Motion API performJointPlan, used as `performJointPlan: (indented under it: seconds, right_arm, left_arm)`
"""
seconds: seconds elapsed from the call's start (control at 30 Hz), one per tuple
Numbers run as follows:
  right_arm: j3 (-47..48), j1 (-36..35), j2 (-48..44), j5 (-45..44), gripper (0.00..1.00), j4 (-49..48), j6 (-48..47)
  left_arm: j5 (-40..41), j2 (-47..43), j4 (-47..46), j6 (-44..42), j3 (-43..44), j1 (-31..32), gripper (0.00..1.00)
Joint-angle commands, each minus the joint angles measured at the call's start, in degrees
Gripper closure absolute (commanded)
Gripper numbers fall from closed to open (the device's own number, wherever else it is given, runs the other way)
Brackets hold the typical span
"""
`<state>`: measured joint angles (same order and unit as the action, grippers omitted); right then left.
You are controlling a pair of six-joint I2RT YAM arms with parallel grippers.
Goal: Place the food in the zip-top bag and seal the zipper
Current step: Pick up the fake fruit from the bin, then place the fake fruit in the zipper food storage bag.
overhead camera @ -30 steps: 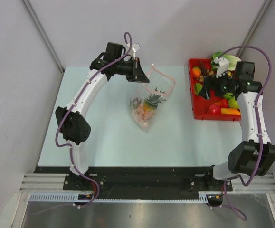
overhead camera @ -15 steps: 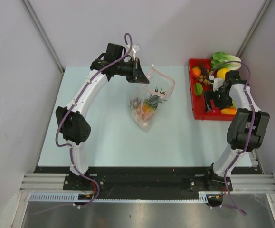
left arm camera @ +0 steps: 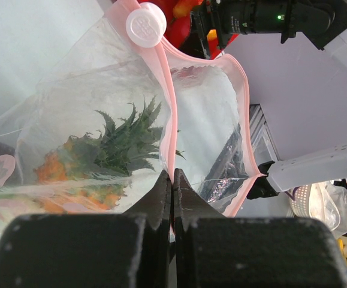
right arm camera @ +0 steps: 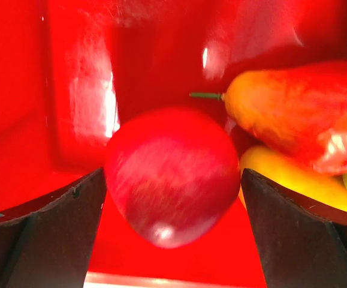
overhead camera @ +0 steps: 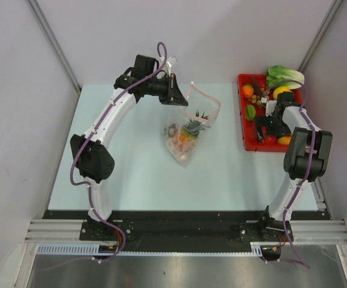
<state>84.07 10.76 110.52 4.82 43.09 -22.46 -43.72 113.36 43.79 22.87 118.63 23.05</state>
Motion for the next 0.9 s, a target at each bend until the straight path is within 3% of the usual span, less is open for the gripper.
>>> performJointPlan:
  seconds: [0.0, 0.03, 0.23, 0.33, 0.5, 0.63, 0.87]
  right_arm:
    - [0.21, -0.39, 1.1, 1.06, 0.05, -2.84, 0.13]
    - [0.21, -0.39, 0.84, 2.2, 0.08, -2.66, -0.21]
    - [0.74, -0.39, -4.69, 7.22, 0.57, -2.92, -0.75]
    - [3.27, -0.04, -9.26, 11.76, 0.68, -2.31, 0.31]
    - [9.34, -0.39, -16.55, 23.02, 0.7, -2.39, 6.61]
    - [13.66, -4.34, -20.25, 34.62, 0.71, -7.9, 14.86]
    - [16.12, -19.89, -21.49, 35.96, 0.7, -14.87, 19.03]
  left_arm:
    - [-0.13, -1.83, -1.16, -1.08, 0.11, -0.2, 1.0]
    - [-0.05, -1.83, -0.99, -1.16, 0.11, -0.2, 1.0]
    - [-0.13, -1.83, -0.81, -1.6, 0.11, -0.2, 1.0]
    - [-0.31, -1.92, -0.72, -1.78, 0.2, -0.2, 1.0]
    - [-0.48, -2.18, -0.72, -2.04, 0.11, -0.2, 1.0]
    - [-0.75, -2.01, -0.64, -1.78, 0.11, -0.2, 1.0]
    - [-2.15, -2.0, -0.72, -0.82, 1.08, -0.2, 1.0]
